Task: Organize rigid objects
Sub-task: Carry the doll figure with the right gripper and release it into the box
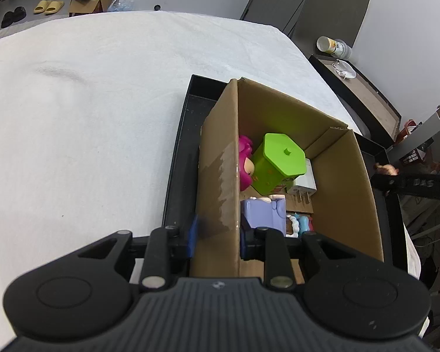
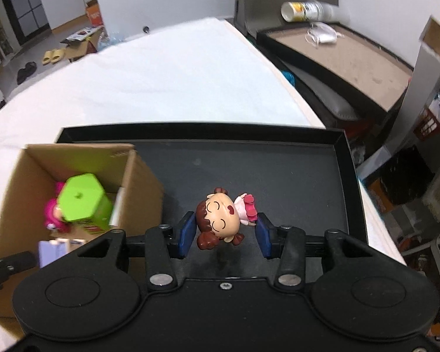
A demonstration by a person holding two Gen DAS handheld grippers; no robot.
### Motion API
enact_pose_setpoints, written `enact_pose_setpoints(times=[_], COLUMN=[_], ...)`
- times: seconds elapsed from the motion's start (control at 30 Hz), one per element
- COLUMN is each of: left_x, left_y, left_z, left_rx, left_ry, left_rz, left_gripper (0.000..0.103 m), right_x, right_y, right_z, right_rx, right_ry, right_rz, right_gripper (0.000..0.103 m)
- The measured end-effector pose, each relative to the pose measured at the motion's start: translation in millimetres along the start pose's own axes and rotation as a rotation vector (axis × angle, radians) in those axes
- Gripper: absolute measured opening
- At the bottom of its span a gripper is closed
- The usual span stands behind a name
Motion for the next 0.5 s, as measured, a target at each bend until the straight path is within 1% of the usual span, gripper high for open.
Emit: enact_pose_setpoints(times=[0.2, 0.5], left_x=[1, 0], left_y=[2, 3], left_z=[-2, -5], left_rx=[0.003, 0.006], left_ry=[0.001, 0.011], left_rz=[0.002, -0.004], left_gripper=[0.025, 0.025], right_x=[-20, -56], right_y=[-11, -18], right_z=[-24, -41], right_rx=[0.041, 0.068], right_ry=[-0.035, -0.064], right_rz=[-0.038, -0.099], right_gripper=[0.043, 0.043])
Point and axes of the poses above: each gripper's, at about its wrist camera, not at the fingertips, and z roughly the way its jaws point, x to its right, y to its underside, the point moved 6 cm from there along z, roughly the way its jaws point, and after that the axes turned 10 degrees about -y, right-handed, at the moved point
